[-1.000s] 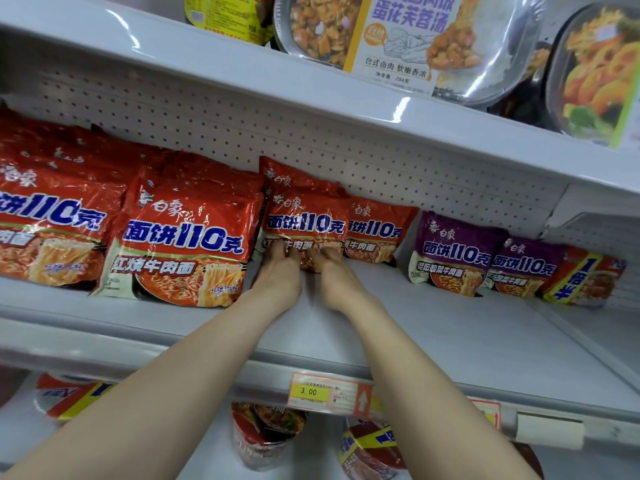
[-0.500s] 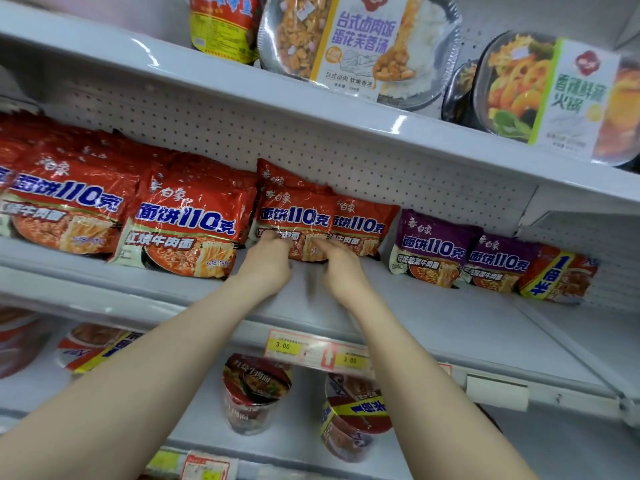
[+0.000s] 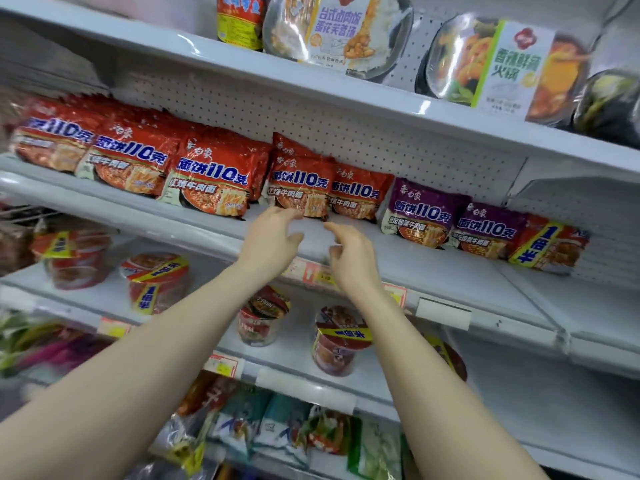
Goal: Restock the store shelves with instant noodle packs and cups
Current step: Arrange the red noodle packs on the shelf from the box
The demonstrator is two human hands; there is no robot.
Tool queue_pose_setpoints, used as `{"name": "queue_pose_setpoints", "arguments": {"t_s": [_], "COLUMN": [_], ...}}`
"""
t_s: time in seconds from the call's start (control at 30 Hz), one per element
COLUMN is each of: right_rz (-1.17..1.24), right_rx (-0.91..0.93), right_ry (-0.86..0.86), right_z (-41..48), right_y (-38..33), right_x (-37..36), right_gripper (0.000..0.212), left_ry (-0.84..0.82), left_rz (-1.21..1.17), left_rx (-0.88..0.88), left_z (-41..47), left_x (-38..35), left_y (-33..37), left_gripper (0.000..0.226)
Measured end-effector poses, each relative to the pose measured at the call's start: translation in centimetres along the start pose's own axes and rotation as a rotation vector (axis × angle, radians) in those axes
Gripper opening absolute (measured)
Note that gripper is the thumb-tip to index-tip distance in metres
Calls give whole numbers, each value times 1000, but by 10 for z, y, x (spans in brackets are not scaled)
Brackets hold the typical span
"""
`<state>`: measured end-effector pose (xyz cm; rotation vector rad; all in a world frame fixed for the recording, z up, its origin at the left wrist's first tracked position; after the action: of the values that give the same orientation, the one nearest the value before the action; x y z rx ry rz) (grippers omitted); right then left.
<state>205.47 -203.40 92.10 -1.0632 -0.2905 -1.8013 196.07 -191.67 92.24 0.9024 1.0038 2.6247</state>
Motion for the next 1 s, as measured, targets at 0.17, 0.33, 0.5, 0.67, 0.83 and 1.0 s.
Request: {"name": "queue_pose_setpoints", "arguments": {"t_s": [0.17, 0.33, 0.5, 0.67, 0.83, 1.0], "right_rz": [62, 89, 115, 174, 219, 247], "right_rx": [-9, -49, -130, -200, -265, -386], "right_ry": [30, 42, -47, -122, -251, -352], "right_z": [-52, -101, -160, -234, -310, -391], "right_y": [7, 14, 23, 33, 44, 66], "right_x": [3, -27, -87, -146, -203, -259], "right_gripper": [46, 43, 40, 38, 36, 35], "left_ry": [16, -1, -130, -215, -337, -430], "left_rz": [-64, -43, -91, -139, -159, -200], "left_rx": [-3, 8, 96, 246, 319, 434], "left_z": [-54, -99, -149, -212, -277, -349], "left_x": [-6, -16, -42, -70, -106, -144], "left_y": [8, -15, -70, -130, -187, -245], "left_gripper": [34, 29, 26, 26, 24, 27]}}
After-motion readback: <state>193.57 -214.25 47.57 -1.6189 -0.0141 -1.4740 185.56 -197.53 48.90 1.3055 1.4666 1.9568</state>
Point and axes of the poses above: each hand's wrist, its own z-axis towards the middle knuckle, its own x-axis out of the back of the hand, y = z × x, the point moved 5 cm from there along z, towards the middle knuckle, and after that the axes turned 11 degrees about -z, right-handed, at the moved point
